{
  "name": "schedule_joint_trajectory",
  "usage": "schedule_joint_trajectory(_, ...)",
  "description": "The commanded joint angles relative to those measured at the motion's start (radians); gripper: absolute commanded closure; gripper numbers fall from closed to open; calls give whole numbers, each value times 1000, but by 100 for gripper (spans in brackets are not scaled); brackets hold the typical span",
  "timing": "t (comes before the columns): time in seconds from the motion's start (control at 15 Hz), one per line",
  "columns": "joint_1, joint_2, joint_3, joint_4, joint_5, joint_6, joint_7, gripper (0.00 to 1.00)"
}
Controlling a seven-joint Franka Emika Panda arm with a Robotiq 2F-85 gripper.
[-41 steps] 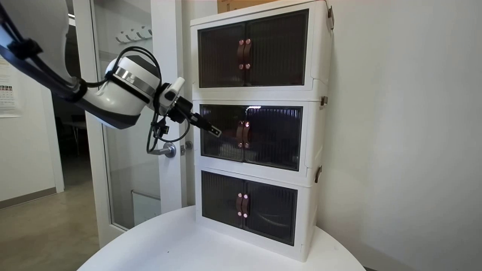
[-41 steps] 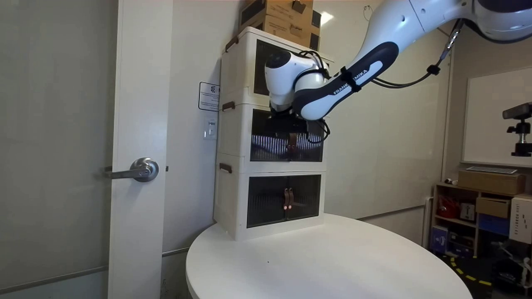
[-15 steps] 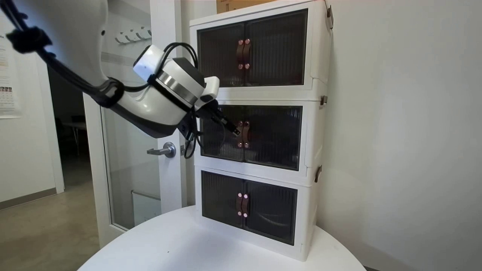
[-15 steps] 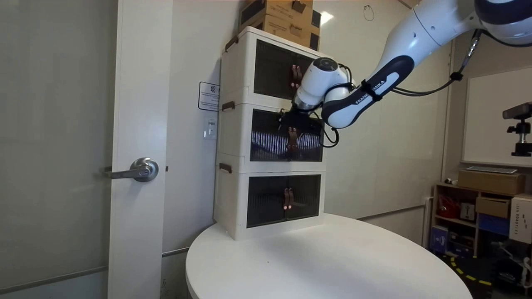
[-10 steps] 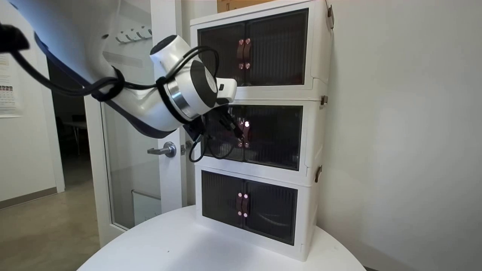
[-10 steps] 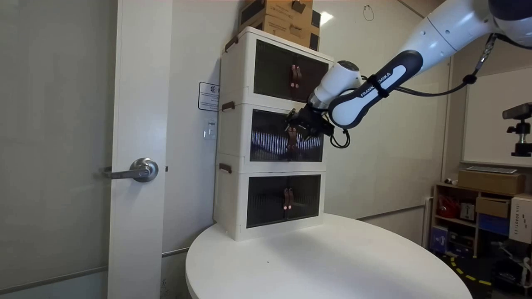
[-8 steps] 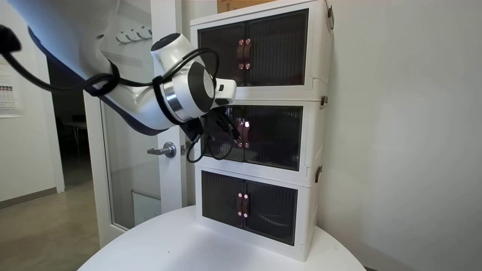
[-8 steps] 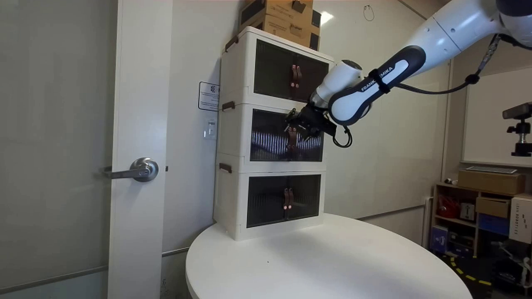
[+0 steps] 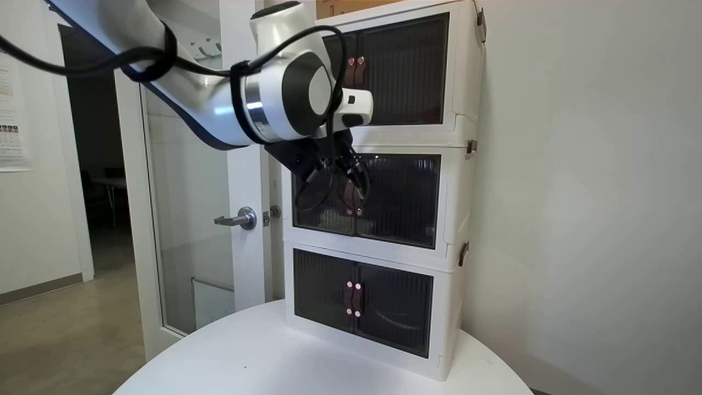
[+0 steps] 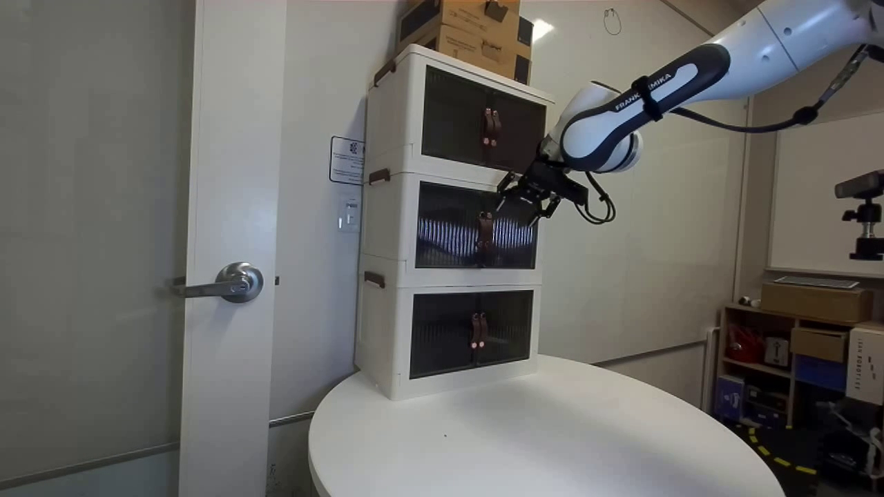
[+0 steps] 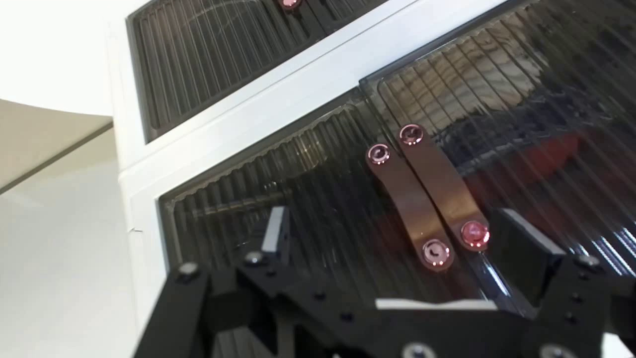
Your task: Open the right and left middle cabinet doors, respectively
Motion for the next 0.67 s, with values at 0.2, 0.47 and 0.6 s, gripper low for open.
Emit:
schedule_joint_trajectory(0.2,-162,59,171,61,235,-93,-176,0)
schedule_joint_trajectory(0.47,22,20,-76,81,608,-85,-428,0)
schedule_joint_trajectory(0.6,81,36,-141,98,718,-40,-594,0)
